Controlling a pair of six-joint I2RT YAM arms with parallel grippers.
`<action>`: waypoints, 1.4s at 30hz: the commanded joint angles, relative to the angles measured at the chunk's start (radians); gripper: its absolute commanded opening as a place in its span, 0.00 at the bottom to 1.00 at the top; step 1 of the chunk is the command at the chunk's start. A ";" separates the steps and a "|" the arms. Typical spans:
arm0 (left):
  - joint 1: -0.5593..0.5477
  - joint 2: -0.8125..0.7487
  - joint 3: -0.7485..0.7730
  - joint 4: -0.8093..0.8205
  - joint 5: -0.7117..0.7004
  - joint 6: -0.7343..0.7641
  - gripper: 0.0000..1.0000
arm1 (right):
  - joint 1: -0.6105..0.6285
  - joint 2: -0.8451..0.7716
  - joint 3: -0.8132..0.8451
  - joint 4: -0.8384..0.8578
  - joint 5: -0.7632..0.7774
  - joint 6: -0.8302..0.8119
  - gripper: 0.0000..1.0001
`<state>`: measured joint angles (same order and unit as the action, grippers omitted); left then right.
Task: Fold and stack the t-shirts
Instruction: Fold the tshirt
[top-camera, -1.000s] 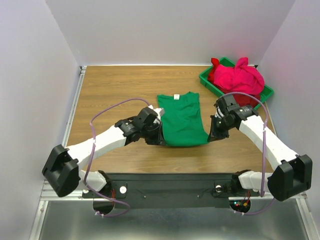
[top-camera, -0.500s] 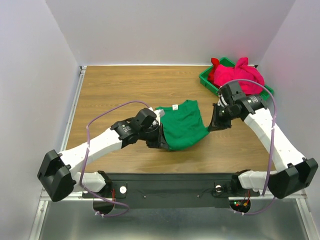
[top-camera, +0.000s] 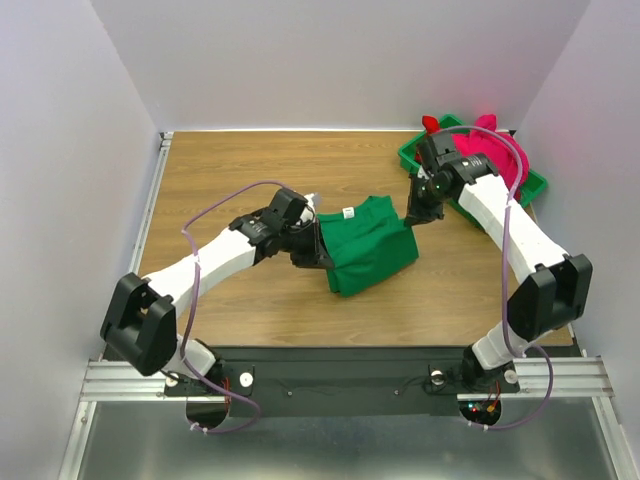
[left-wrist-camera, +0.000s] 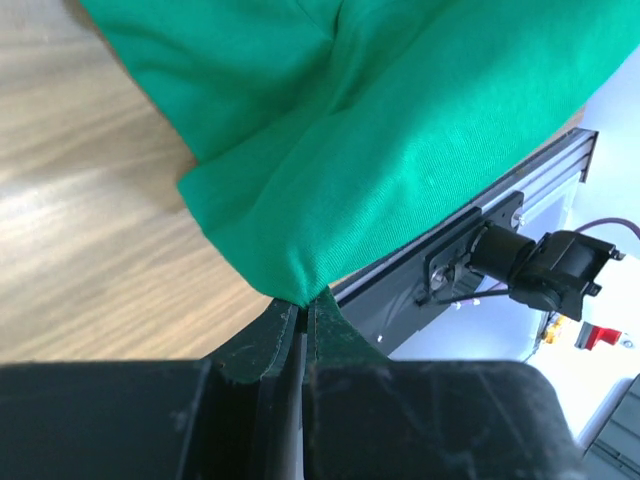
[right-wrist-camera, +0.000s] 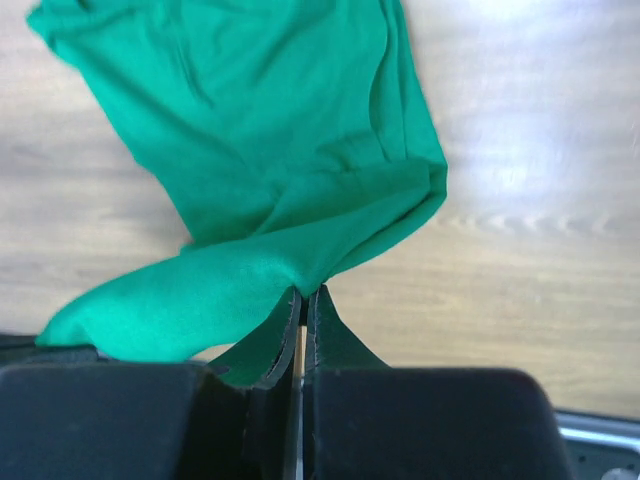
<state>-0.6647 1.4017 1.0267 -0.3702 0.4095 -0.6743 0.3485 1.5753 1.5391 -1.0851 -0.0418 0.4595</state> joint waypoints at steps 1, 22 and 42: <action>0.034 0.042 0.073 0.016 0.035 0.068 0.00 | 0.003 0.038 0.082 0.070 0.075 -0.031 0.00; 0.160 0.270 0.257 -0.004 0.029 0.157 0.00 | -0.014 0.344 0.383 0.111 0.103 -0.100 0.00; 0.237 0.451 0.403 -0.039 0.040 0.225 0.00 | -0.025 0.572 0.622 0.116 0.105 -0.110 0.00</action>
<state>-0.4366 1.8408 1.3758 -0.3943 0.4343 -0.4824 0.3382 2.1201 2.1021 -1.0084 0.0460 0.3580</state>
